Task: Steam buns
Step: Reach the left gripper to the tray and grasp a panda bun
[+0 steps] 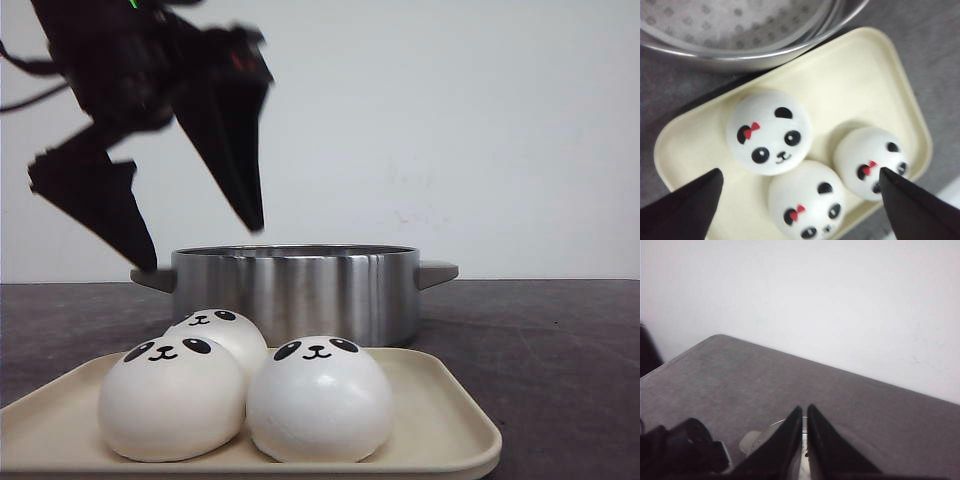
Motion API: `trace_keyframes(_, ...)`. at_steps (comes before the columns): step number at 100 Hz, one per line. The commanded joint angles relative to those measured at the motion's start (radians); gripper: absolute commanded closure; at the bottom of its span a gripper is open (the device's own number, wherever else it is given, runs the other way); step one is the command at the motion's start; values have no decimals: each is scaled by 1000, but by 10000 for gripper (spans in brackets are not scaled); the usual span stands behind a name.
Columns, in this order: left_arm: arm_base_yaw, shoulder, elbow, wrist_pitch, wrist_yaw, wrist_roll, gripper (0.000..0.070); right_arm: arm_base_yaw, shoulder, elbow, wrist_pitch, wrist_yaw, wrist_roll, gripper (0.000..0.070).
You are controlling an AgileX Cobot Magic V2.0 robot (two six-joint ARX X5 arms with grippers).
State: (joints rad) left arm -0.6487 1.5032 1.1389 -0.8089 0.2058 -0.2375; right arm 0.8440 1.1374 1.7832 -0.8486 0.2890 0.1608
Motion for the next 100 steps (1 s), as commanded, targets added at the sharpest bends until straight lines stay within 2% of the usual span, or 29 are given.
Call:
trace_keyframes(1, -13, 39, 19, 31, -7, -33, 108, 11, 3, 18, 8, 1, 12, 692)
trace_keyframes(20, -30, 118, 19, 96, -8, -76, 108, 11, 5, 17, -5, 0, 11, 692)
trace_keyframes(67, -39, 245, 19, 101, -61, -119, 118, 11, 5, 17, -61, 0, 7, 692)
trace_keyframes(83, -46, 248, 19, 101, -90, -119, 269, 11, 5, 17, -69, 0, 7, 692)
trace_keyframes(94, -47, 248, 19, 101, -105, -119, 289, 11, 5, 17, -69, 0, 7, 692)
trace_keyframes(97, -48, 248, 19, 100, -106, -116, 355, 11, 5, 17, -69, 0, 7, 692)
trace_keyframes(100, -48, 248, 19, 101, -106, -109, 490, 11, 5, 17, -70, 0, 8, 692)
